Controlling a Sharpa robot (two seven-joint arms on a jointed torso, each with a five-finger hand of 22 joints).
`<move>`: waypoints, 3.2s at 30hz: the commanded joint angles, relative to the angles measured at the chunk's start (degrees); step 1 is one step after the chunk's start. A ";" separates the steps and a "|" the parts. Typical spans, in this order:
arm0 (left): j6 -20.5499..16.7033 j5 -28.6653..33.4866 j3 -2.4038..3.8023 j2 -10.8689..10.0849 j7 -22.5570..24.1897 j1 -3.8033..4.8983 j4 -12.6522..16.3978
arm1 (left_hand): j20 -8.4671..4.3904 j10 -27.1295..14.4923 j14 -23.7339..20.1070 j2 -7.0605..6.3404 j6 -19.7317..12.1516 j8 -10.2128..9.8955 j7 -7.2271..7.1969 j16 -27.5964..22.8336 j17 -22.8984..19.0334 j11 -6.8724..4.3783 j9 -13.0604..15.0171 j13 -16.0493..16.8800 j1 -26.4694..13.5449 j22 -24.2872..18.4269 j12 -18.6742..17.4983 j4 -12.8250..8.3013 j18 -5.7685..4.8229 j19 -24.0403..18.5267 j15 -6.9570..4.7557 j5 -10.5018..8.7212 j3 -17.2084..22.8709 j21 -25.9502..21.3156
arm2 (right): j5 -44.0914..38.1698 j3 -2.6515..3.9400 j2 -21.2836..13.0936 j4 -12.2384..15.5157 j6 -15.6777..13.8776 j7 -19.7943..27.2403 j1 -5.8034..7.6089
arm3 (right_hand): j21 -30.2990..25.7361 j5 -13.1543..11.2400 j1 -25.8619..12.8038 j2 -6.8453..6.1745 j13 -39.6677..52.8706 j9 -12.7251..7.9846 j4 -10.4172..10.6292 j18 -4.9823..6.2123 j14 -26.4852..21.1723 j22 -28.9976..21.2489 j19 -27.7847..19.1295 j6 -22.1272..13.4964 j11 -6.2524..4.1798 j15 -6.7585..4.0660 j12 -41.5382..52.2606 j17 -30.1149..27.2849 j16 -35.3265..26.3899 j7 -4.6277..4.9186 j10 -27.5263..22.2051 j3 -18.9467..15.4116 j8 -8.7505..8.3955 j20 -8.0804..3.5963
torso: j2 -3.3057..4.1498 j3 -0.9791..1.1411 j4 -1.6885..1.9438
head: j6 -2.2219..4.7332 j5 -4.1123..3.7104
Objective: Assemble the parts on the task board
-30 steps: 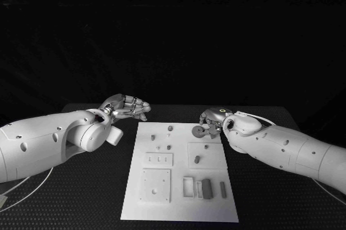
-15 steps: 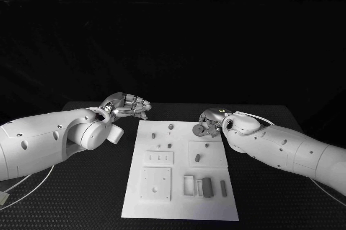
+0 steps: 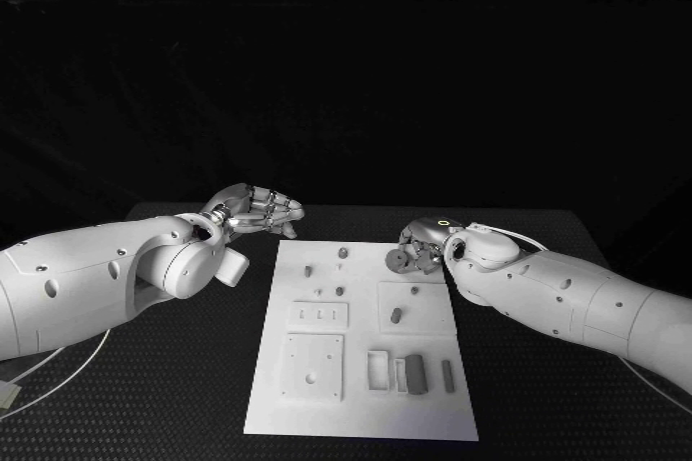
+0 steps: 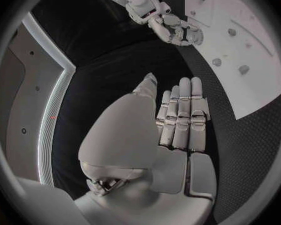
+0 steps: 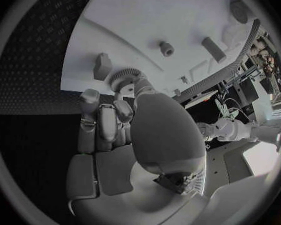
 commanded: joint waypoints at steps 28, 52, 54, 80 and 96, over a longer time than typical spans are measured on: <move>0.63 -0.30 0.05 0.03 0.22 0.05 0.30 | -0.40 0.14 0.55 -0.12 -0.15 -0.31 0.16 -0.49 0.20 0.12 -0.06 0.08 -0.26 -0.08 -0.34 -0.05 0.60 0.09 0.07 0.14 -0.33 -0.43 | 1.46 -0.34 0.68 -1.22 5.29 1.99 -0.10 | 0.37 -0.21 2.78 7.43 -0.98 -0.04 -0.08 3.98 -1.16 0.84 -1.37 -0.54 -0.05 0.05 -0.76 -0.94 0.33 -0.02 -1.26 -1.56 -1.13 -0.25 | 0.12 0.11 -0.01 | -0.58 0.17; 0.59 -0.32 0.05 0.03 0.28 0.05 0.30 | -0.40 0.11 0.57 -0.15 -0.20 -0.35 0.18 -0.58 0.28 0.14 -0.06 0.08 -0.28 -0.07 -0.42 -0.05 0.59 0.11 0.07 0.14 -0.34 -0.48 | -1.60 -0.99 0.65 -0.29 4.19 0.79 -0.14 | 0.52 -0.16 10.31 10.55 -1.17 0.53 -0.22 3.97 -1.42 0.47 -1.85 1.16 0.11 0.24 -1.08 -1.32 0.55 0.25 -1.36 -5.12 -0.87 -0.15 | 0.02 0.17 -0.04 | -0.77 0.04; 0.59 -0.32 0.05 0.00 0.28 0.05 0.32 | -0.40 0.11 0.57 -0.15 -0.20 -0.35 0.18 -0.59 0.29 0.14 -0.06 0.08 -0.28 -0.07 -0.43 -0.05 0.59 0.11 0.07 0.14 -0.33 -0.49 | -1.70 -0.99 0.63 -0.21 4.14 0.78 -0.14 | 0.52 -0.17 10.66 10.87 -1.22 0.55 0.03 3.93 -1.47 0.47 -1.92 1.57 0.24 0.33 -1.13 -1.39 0.56 0.29 -1.40 -4.53 -0.79 -0.05 | 0.01 0.16 -0.02 | -0.79 0.05; 0.98 -0.32 0.05 -0.08 0.36 0.05 0.34 | -0.39 0.14 0.59 -0.16 -0.18 -0.36 0.18 -0.71 0.40 0.15 -0.05 0.10 -0.38 -0.07 -0.49 -0.03 0.58 0.13 0.08 0.14 -0.35 -0.55 | -2.32 -0.99 0.37 0.38 2.11 1.04 -0.14 | 0.71 -0.17 11.34 11.93 -1.79 0.38 0.05 3.94 -2.19 0.60 -2.50 3.41 0.08 0.23 -1.58 -2.27 0.54 0.07 -2.01 -1.72 -0.80 0.45 | 0.07 0.21 -0.01 | -0.73 -0.04; 1.02 -0.32 0.05 -0.20 0.46 0.05 0.41 | -0.38 0.09 0.59 -0.19 -0.25 -0.42 0.20 -0.80 0.47 0.17 -0.06 0.10 -0.41 -0.07 -0.57 -0.04 0.58 0.12 0.09 0.14 -0.36 -0.60 | -3.21 -0.96 -0.56 2.15 -3.45 -0.36 -0.11 | 0.82 -0.18 11.04 11.47 -2.45 0.35 0.06 3.98 -2.27 0.60 -2.55 4.06 -0.09 0.08 -2.09 -2.54 0.47 -0.09 -2.34 -1.14 -0.76 0.58 | 0.07 0.21 -0.02 | -0.54 -0.04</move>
